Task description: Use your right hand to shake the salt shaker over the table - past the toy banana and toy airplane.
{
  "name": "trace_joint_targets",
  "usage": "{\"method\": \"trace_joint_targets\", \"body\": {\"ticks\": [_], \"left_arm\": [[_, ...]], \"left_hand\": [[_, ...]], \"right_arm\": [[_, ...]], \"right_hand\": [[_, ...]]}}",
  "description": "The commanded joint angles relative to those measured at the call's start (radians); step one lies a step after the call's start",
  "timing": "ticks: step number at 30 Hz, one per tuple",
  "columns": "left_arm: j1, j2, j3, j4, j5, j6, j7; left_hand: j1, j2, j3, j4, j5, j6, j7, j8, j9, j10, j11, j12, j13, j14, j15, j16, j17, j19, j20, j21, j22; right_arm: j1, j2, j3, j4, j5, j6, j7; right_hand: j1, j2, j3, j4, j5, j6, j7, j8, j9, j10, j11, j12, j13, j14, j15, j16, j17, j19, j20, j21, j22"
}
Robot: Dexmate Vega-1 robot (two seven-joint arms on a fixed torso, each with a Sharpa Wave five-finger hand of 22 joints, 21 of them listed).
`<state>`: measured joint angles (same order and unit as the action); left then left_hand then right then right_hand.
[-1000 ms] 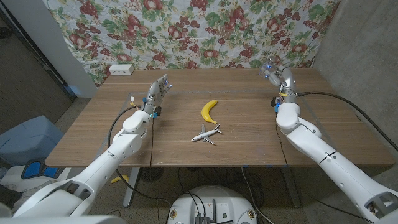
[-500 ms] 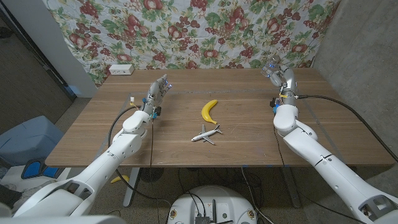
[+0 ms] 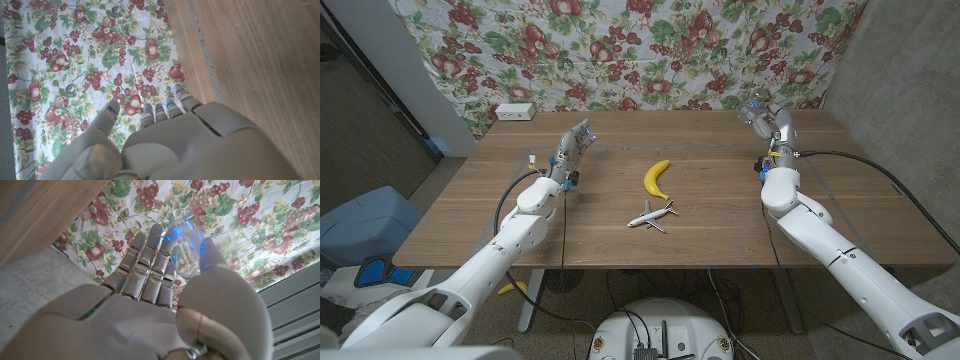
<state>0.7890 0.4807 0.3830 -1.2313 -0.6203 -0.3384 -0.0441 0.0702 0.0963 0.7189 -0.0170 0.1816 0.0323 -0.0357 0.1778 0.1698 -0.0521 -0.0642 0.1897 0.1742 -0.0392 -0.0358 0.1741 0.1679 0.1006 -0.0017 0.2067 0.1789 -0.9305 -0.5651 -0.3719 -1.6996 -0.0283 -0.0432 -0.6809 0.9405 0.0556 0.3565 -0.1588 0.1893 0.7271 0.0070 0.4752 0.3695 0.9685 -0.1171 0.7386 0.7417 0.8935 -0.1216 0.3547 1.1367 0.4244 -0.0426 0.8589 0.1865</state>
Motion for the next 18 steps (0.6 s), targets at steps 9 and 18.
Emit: {"method": "trace_joint_targets", "body": {"ticks": [9,18], "left_arm": [[-0.008,-0.003,0.003,0.008,-0.001,0.003,-0.004],[-0.008,-0.004,0.004,0.007,0.0,0.007,0.001]], "left_hand": [[-0.007,0.063,0.005,-0.003,0.004,0.007,-0.002,0.003,0.003,0.001,-0.004,0.002,0.004,0.0,-0.036,0.004,0.003,-0.001,0.007,0.001,0.004],[-0.007,0.062,0.004,-0.004,0.004,0.011,-0.002,0.004,0.003,0.002,-0.006,0.002,0.004,0.0,-0.036,0.004,0.003,-0.001,0.01,0.001,0.004]], "right_arm": [[0.039,-0.098,-0.023,-0.038,0.032,-0.066,0.195],[0.066,-0.136,-0.043,-0.055,0.058,-0.137,0.288]], "right_hand": [[0.086,0.083,0.022,0.014,0.004,0.249,-0.053,0.0,-0.007,0.029,-0.035,-0.011,-0.013,-0.014,-0.093,-0.019,-0.005,-0.006,-0.043,0.011,0.0],[0.082,0.078,0.022,0.014,0.001,0.248,-0.065,-0.005,-0.014,0.025,-0.034,-0.022,-0.025,-0.024,-0.092,-0.03,-0.011,-0.009,-0.033,0.014,0.0]]}}
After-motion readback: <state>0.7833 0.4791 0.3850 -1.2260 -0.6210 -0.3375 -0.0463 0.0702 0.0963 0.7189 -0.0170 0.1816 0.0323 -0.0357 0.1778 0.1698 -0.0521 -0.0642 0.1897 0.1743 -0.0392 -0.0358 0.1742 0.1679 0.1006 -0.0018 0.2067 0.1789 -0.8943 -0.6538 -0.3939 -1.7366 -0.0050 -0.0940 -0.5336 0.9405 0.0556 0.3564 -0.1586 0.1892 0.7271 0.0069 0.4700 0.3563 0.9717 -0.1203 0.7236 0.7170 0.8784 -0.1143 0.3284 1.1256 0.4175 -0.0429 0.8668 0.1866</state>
